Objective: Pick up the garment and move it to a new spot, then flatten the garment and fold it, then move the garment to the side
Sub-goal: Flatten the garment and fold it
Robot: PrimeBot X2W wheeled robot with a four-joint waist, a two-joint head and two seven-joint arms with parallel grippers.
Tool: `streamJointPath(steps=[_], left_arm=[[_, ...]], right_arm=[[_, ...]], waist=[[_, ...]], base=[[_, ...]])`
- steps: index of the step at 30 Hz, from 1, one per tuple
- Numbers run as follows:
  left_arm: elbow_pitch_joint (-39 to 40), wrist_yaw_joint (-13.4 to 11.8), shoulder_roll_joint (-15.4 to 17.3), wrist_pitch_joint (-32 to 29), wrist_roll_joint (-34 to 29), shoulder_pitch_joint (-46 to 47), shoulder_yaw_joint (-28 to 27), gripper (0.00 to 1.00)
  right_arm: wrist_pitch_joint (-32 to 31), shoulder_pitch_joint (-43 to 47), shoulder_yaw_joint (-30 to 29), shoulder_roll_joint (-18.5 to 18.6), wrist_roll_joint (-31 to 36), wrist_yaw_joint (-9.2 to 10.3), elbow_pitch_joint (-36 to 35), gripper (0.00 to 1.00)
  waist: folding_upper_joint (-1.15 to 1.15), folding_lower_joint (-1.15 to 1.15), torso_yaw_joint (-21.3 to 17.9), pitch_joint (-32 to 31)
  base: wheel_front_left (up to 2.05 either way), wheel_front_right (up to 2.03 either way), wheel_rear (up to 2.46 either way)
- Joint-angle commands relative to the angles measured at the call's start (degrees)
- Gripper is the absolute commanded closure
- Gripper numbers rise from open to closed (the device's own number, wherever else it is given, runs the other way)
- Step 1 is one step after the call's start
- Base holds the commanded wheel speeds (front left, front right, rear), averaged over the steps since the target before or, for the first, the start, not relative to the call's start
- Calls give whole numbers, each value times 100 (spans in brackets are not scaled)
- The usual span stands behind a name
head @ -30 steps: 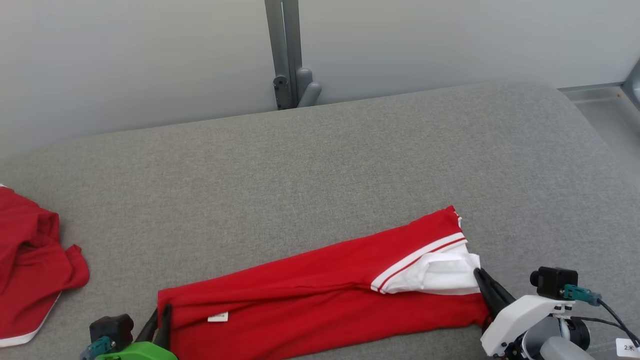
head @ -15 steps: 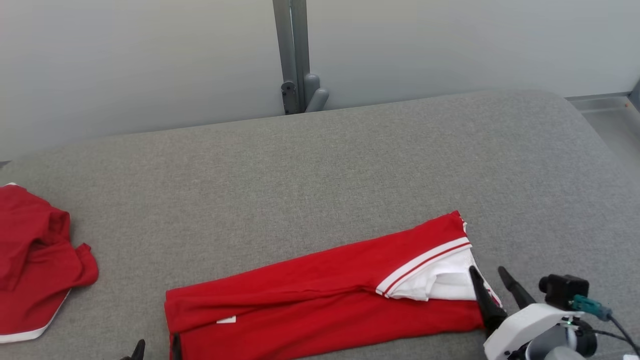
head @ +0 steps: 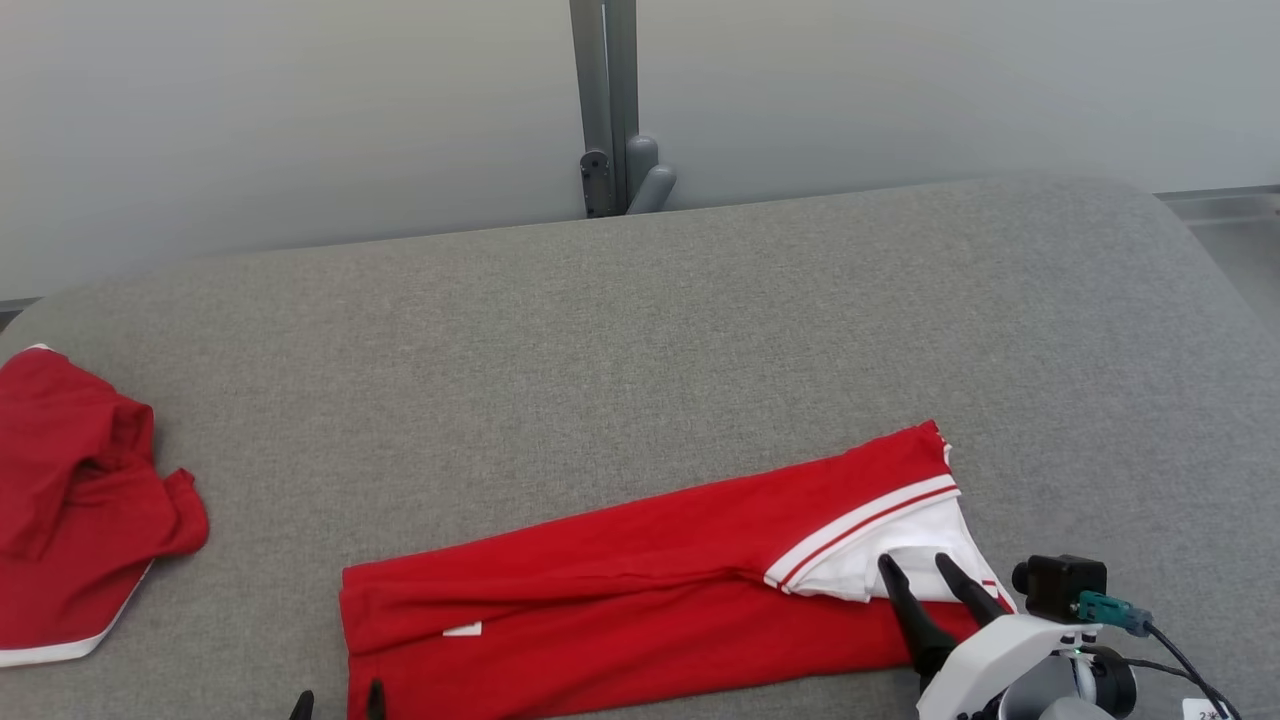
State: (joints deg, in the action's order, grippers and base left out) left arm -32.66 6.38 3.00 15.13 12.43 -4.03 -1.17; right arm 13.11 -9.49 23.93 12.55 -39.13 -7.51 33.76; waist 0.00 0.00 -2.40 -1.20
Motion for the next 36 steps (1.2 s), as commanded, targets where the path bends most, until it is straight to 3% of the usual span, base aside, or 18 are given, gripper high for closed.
streamJointPath(steps=[1, 9, 21, 36], left_arm=[[-11, 16, 6, -1, -41, 65, -16, 0], [-109, 54, -6, -1, 96, 115, 38, 0], [-232, 67, -5, -1, 326, 134, 205, 0], [-330, 29, -5, -1, 437, 40, 208, 0]], right_arm=[[-23, -42, -19, -54, -51, 5, 26, 0], [-44, -378, 62, 214, 610, 5, 118, 0], [-675, -589, 382, 742, 916, 5, -115, 0], [-908, -9, 533, 669, 598, 5, -584, 0]], waist=[[0, 0, 12, 15], [0, 0, 49, 59], [0, 0, 116, 70], [0, 0, 183, 90]], base=[[0, 0, 0], [0, 0, 0], [0, 0, 0], [0, 0, 0]])
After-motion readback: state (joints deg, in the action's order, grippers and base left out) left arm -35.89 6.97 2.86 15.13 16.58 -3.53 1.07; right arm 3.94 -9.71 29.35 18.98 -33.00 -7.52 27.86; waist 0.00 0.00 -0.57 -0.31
